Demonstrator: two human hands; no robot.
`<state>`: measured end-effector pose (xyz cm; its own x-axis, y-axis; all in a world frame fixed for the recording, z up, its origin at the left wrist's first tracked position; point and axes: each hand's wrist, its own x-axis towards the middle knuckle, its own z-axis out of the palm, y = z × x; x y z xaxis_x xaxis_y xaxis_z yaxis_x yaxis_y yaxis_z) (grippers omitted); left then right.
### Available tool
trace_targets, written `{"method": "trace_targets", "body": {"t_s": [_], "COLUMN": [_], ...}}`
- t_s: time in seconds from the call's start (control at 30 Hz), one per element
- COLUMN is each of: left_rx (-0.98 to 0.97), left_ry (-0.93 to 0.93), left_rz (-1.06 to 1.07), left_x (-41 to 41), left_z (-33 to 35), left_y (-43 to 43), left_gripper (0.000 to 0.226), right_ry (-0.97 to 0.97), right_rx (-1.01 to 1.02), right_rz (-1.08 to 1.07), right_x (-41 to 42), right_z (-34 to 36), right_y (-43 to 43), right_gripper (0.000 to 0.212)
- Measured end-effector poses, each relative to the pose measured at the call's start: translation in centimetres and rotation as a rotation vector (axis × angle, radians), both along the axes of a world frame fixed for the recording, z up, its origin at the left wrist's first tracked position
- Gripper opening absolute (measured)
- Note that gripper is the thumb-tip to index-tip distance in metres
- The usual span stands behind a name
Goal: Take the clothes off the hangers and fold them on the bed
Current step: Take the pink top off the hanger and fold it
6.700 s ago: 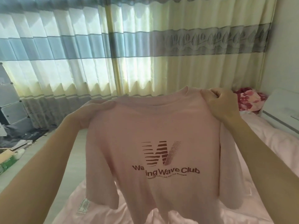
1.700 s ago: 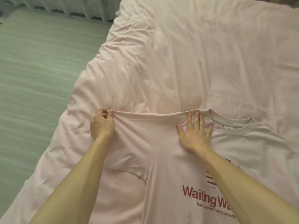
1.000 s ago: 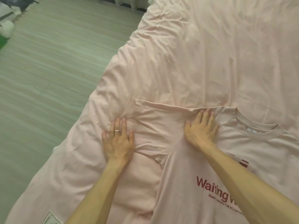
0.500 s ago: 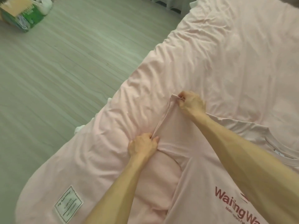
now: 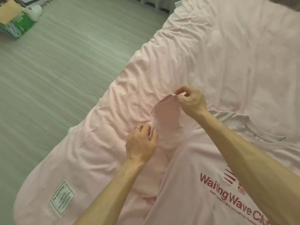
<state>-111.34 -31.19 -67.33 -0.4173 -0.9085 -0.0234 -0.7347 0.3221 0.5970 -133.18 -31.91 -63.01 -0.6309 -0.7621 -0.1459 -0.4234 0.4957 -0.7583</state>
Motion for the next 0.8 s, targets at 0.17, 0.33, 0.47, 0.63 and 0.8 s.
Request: {"method": "trace_targets", "body": {"t_s": [0.17,0.33,0.47,0.63,0.8], "left_rx": [-0.207,-0.099,-0.048,0.071,0.416], "left_ry": [0.248,-0.246,-0.342,-0.232,-0.390], "left_rz": [-0.441,-0.995,-0.911,-0.312,-0.264], "left_x": [-3.8,-6.7,-7.3,-8.0,-8.0], "left_z": [2.2,1.3,0.5,-0.6,-1.8], "left_y": [7.6,15.4,16.5,12.2,9.0], "left_gripper": [0.018,0.031,0.043,0.040,0.050], "right_ry": [-0.074,0.016,0.012,0.045,0.089], "right_rx": [-0.089,0.248,0.623,0.491,0.465], "right_rz": [-0.365,-0.381,-0.283,-0.255,-0.160], "right_x": [-3.7,-6.1,-6.5,-5.6,-5.5], "right_z": [0.9,-0.8,-3.4,-4.6,-4.1], "right_y": [11.0,24.3,29.9,27.5,19.2], "right_gripper": [0.026,0.027,0.027,0.046,0.075]}}
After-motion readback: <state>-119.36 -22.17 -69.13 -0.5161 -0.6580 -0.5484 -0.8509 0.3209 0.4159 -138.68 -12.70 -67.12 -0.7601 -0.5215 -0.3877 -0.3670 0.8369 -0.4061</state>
